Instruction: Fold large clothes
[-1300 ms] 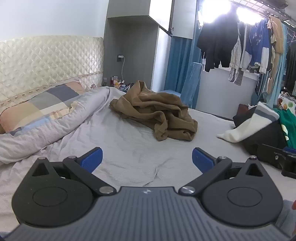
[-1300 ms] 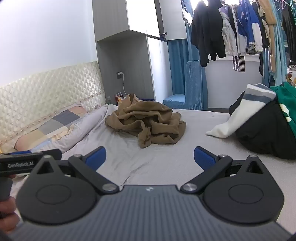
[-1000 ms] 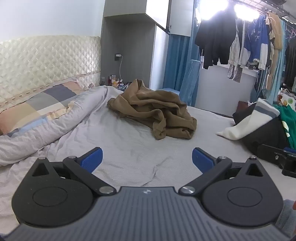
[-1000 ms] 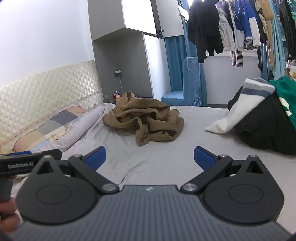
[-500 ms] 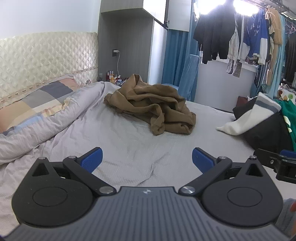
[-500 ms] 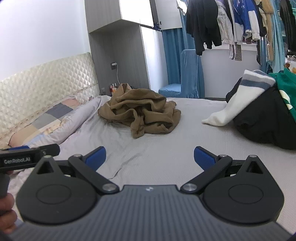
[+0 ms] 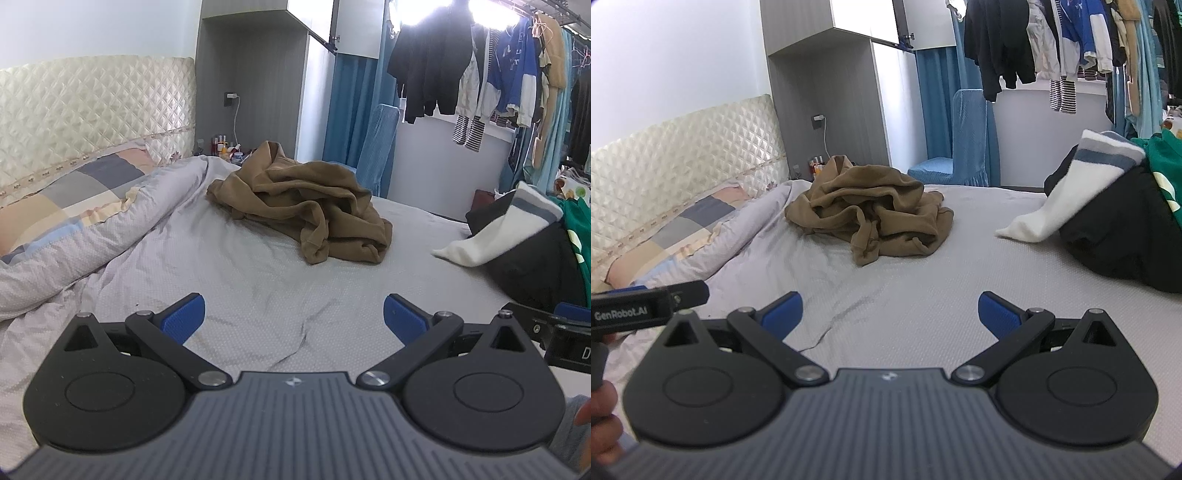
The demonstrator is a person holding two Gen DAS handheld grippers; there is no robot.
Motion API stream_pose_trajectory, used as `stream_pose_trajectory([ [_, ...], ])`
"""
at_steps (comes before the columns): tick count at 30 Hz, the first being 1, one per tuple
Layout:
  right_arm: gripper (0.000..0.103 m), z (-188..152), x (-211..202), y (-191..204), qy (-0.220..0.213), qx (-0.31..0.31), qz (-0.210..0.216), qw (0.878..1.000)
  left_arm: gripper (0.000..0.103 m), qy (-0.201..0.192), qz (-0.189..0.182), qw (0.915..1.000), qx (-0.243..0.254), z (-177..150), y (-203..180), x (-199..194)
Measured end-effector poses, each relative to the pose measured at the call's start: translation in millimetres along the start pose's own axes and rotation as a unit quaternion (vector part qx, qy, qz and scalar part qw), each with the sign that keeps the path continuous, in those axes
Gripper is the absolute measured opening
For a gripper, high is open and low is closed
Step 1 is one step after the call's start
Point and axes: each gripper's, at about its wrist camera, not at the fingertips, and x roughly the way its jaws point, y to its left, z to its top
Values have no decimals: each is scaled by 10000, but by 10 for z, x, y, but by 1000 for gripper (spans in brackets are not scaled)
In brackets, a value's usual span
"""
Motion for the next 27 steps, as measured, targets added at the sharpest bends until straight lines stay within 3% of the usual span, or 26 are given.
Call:
stream_pose_trajectory([
  [27,103,-41,-98,56,-2,-58,112,9999,103,-68,79,9999,-63,-57,86,-170],
])
